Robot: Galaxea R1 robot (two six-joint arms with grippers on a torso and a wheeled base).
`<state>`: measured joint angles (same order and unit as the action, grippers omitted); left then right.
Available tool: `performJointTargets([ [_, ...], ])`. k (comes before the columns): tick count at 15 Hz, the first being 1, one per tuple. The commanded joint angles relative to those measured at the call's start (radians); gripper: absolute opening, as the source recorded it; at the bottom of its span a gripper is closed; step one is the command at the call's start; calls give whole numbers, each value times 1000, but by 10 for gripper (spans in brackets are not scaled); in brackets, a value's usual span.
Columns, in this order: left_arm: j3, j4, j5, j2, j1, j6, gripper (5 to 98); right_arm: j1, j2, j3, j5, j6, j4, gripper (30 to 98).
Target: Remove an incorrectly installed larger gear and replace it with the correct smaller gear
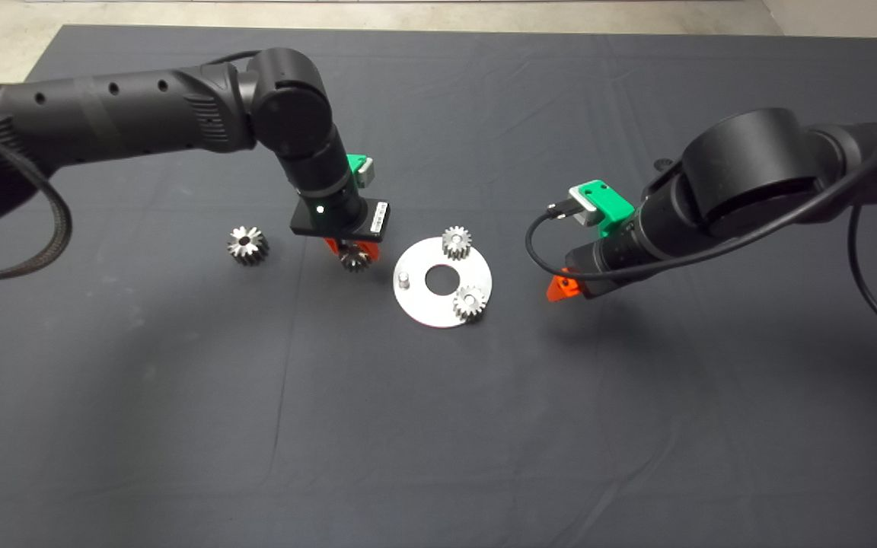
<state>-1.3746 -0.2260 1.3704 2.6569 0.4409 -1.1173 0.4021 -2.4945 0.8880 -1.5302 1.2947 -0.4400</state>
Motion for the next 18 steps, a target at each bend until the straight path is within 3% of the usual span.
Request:
performJointTargets([
  [1, 11, 22, -8, 19, 19, -15, 275, 15, -24, 64, -114, -29, 4, 970],
  [8, -6, 22, -14, 79, 19, -24, 274, 11, -61, 104, -114, -29, 3, 969],
  [18, 9, 22, -13, 84, 13, -56, 256, 14, -59, 106, -116, -32, 1, 970],
])
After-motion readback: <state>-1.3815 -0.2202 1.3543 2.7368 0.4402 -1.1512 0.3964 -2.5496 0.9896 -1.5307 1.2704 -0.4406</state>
